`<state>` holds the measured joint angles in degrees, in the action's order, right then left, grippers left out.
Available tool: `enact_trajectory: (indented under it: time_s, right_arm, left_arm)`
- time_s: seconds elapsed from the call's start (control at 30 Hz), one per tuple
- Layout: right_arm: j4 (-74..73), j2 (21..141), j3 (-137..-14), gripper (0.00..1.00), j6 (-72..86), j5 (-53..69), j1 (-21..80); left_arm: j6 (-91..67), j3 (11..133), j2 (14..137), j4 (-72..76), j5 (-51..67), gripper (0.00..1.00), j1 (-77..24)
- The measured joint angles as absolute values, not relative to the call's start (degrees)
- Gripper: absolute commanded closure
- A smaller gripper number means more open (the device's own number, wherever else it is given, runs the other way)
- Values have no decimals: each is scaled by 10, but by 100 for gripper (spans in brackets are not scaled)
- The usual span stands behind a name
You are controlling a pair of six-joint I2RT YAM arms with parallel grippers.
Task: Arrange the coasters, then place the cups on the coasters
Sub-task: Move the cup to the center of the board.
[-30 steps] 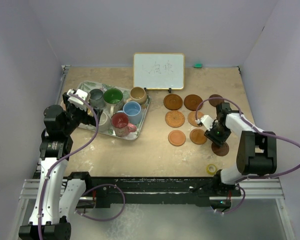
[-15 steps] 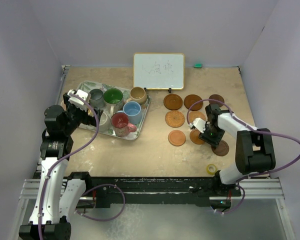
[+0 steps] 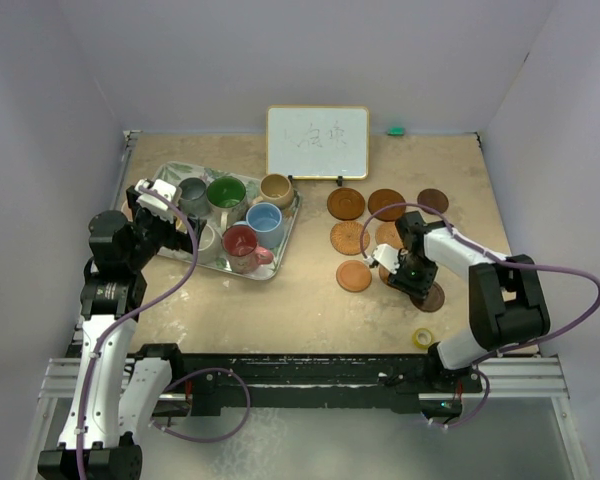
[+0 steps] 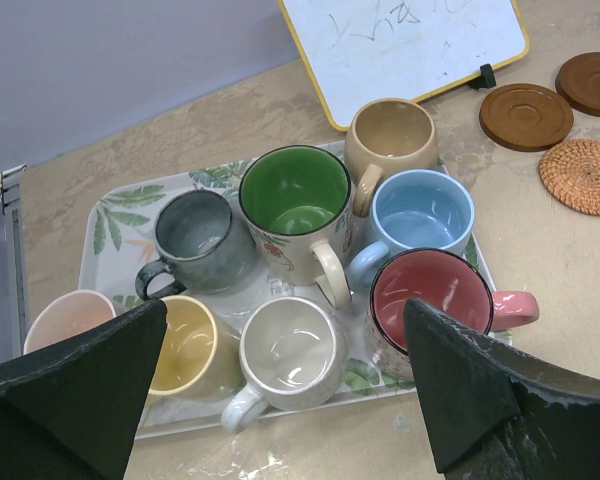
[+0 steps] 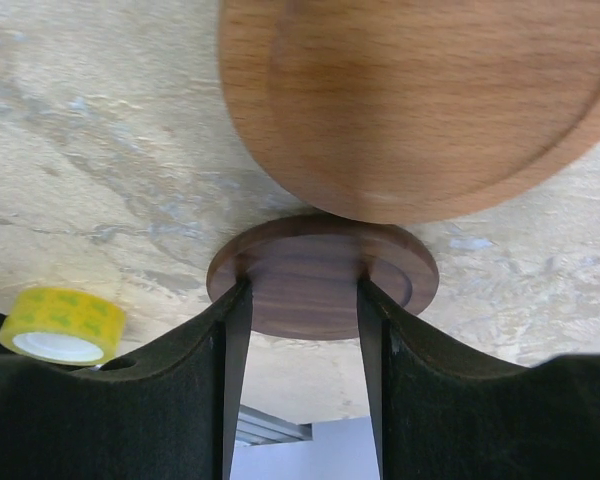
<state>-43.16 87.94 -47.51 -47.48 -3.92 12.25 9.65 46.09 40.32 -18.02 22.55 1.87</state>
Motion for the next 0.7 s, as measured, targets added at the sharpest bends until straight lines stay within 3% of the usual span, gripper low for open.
enact_trajectory:
  time_s: [0.7]
  right_arm:
    - [-503,891,-476,50,-458,-13,188]
  left_arm:
    - [96,461,401,-180,225,1,19]
